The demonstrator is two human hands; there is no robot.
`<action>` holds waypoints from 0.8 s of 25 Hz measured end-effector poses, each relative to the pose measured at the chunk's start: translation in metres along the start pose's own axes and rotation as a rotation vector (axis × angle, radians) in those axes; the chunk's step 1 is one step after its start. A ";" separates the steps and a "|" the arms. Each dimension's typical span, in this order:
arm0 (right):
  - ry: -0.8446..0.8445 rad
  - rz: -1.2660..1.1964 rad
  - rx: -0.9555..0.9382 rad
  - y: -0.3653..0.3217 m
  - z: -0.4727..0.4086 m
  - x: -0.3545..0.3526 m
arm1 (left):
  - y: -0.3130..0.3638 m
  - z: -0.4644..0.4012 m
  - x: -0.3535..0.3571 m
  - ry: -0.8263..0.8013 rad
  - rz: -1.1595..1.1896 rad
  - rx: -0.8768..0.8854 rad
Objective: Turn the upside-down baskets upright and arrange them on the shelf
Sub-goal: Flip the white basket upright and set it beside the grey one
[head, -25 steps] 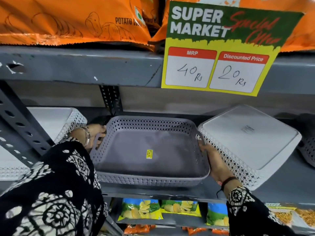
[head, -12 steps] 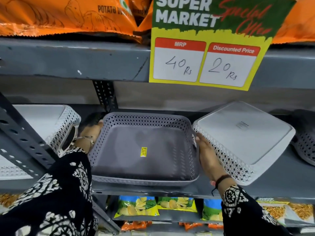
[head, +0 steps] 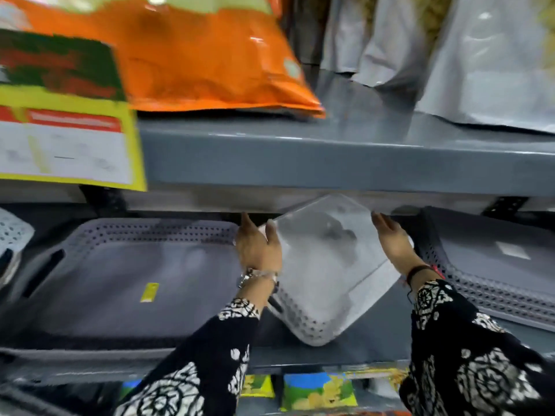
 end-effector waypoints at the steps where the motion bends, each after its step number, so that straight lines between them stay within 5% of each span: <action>1: -0.038 0.085 0.011 0.010 -0.007 -0.011 | -0.001 0.010 0.016 0.005 0.006 -0.032; 8: -0.336 0.288 -0.063 0.054 -0.040 -0.019 | -0.061 0.035 0.043 0.178 0.152 -0.381; 10: -0.365 0.379 -0.073 0.060 -0.044 -0.018 | -0.086 0.033 0.046 0.144 0.231 -0.520; 14: -0.417 0.573 -0.049 0.075 -0.054 -0.019 | -0.096 0.018 0.049 0.032 0.149 -0.512; 20: -0.408 0.254 0.241 0.091 -0.049 -0.012 | -0.086 0.010 0.045 0.014 0.214 -0.617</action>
Point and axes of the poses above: each hand's wrist, its own z-axis away from the middle knuckle, its own x-axis out of the palm, y = z × x, the point moved 10 cm from there along -z, towards the middle knuckle, and after that the axes turned 11 degrees about -x, right-handed, at the moved point
